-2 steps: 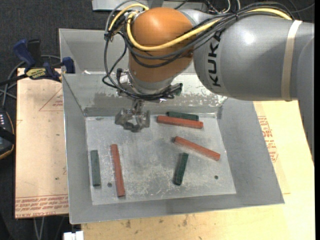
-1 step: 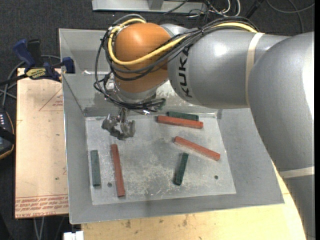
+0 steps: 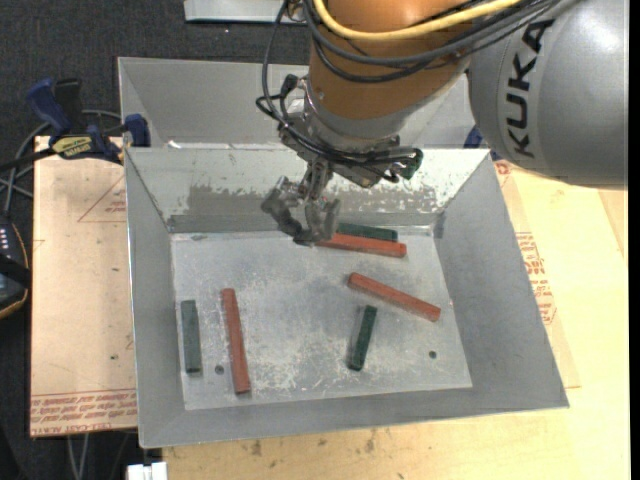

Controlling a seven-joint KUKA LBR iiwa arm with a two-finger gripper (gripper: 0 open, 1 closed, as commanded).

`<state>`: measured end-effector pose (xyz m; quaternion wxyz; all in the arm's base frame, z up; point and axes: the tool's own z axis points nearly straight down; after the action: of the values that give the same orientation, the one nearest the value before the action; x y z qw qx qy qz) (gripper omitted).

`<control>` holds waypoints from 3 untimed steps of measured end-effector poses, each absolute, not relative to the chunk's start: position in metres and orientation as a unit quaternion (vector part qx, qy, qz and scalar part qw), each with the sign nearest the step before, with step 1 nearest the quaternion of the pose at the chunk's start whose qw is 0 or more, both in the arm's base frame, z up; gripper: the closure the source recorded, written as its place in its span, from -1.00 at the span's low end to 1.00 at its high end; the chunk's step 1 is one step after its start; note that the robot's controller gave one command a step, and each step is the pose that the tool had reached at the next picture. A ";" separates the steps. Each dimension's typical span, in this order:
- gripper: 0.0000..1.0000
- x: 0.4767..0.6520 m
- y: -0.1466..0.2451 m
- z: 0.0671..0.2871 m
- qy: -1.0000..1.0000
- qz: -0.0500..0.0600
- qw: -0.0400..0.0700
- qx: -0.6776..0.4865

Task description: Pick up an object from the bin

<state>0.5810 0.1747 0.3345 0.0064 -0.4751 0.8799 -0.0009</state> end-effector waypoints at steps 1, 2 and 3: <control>1.00 0.555 0.200 0.276 0.752 0.002 -0.001 -0.659; 1.00 0.527 0.203 0.184 0.864 0.002 -0.002 -0.503; 1.00 0.488 0.221 0.332 0.901 0.001 0.006 -0.435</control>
Offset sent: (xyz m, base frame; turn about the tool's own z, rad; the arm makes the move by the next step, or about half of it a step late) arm -0.0259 0.0242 -0.0572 -0.4495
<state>0.4876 0.2213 0.3319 0.0063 -0.4346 0.9006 0.0006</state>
